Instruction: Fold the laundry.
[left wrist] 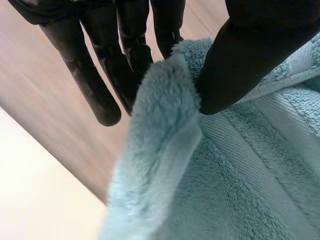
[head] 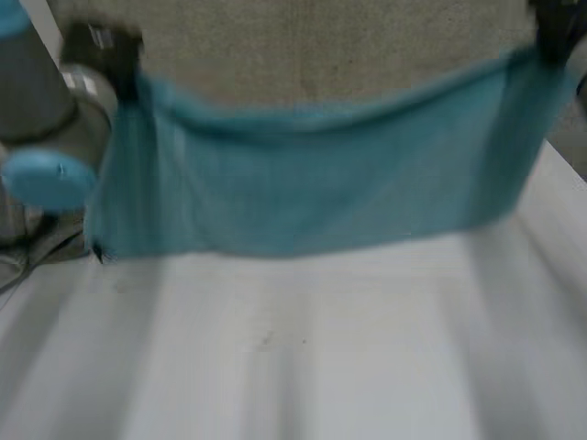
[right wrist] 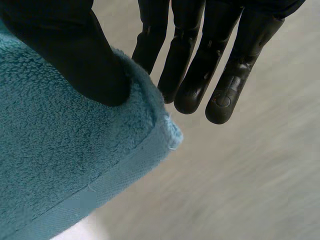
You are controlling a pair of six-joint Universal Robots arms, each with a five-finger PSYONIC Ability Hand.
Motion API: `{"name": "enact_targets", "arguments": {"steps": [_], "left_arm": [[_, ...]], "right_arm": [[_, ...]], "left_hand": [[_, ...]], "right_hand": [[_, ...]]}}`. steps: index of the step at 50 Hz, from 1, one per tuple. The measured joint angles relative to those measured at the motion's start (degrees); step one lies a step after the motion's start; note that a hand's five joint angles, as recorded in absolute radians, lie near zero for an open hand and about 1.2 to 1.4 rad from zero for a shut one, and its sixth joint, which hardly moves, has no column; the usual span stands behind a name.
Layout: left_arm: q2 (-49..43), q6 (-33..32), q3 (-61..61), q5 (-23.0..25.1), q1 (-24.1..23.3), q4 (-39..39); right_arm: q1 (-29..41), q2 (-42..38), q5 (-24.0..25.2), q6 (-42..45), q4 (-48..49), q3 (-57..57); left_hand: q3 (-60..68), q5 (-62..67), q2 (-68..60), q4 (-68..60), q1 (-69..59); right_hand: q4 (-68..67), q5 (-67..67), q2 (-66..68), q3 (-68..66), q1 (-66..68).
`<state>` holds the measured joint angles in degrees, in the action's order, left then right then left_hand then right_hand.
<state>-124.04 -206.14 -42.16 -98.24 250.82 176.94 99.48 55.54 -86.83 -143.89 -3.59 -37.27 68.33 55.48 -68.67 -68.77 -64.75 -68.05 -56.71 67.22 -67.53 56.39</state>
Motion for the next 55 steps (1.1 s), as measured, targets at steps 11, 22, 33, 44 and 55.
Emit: {"name": "enact_targets", "arguments": {"steps": [11, 22, 33, 44, 55], "left_arm": [[6.56, 4.65, 2.51, -2.17, -0.89, 15.35], [10.86, 6.45, -21.27, -1.8, 0.09, 16.34], [4.74, 6.31, -37.62, 0.63, 0.19, 18.0], [9.37, 3.66, -47.48, 0.3, 0.1, 13.52], [28.73, -8.69, -64.06, 0.62, 2.25, -0.96]], "right_arm": [[-0.36, 7.58, 2.63, -14.92, 20.63, -0.68], [-2.58, 6.35, 10.16, -13.04, 13.31, -15.04], [-3.07, -1.54, 12.07, 0.82, 7.69, -27.74], [-6.2, 1.04, 11.27, 9.36, -6.81, -34.15], [-16.58, 17.3, 8.79, 24.26, -27.85, -46.98]], "left_hand": [[0.0, 0.0, 0.0, 0.0, 0.0], [0.0, 0.0, -0.04, 0.0, 0.0], [0.0, 0.0, -0.04, 0.0, 0.0], [0.0, 0.0, -0.04, 0.0, 0.0], [0.0, 0.0, -0.04, 0.0, 0.0]], "right_hand": [[0.0, 0.0, 0.0, 0.0, 0.0], [0.0, 0.0, 0.0, 0.0, 0.0], [0.0, 0.0, 0.0, 0.0, 0.0], [0.0, 0.0, 0.0, 0.0, 0.0], [0.0, 0.0, 0.0, 0.0, 0.0]]}}
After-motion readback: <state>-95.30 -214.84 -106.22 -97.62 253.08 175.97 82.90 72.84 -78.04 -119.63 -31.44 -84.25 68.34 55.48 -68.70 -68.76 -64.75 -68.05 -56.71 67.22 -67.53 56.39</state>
